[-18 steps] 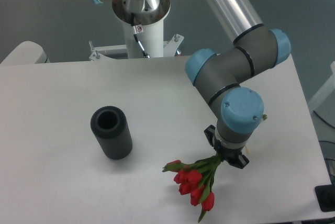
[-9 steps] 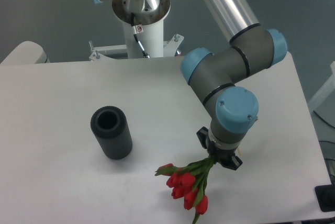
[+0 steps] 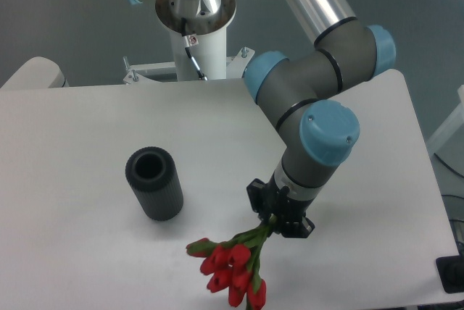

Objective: Insert the flowers into the vase
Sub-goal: 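Carry the red tulips toward the black vase, raising the blooms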

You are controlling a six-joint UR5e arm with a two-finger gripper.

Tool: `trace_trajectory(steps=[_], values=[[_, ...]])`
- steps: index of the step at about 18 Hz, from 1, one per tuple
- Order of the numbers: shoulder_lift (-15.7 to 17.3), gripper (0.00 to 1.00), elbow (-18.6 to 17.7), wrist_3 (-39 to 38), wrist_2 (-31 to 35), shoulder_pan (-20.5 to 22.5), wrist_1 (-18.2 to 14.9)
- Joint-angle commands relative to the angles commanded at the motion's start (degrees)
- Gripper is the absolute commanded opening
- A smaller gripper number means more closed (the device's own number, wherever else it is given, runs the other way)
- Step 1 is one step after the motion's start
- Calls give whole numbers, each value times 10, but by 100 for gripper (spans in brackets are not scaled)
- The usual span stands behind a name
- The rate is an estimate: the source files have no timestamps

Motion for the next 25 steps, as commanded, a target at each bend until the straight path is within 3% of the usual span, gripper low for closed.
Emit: trace_trajectory(steps=[12, 18, 20, 23, 25], values=[[32, 0, 1, -44, -239, 8, 4], [64, 0, -14, -56, -374, 32, 16], [76, 0, -42, -54, -410, 40, 37], [101, 0, -112, -46, -464, 49, 90], [127, 0, -161, -42, -495, 52, 108]])
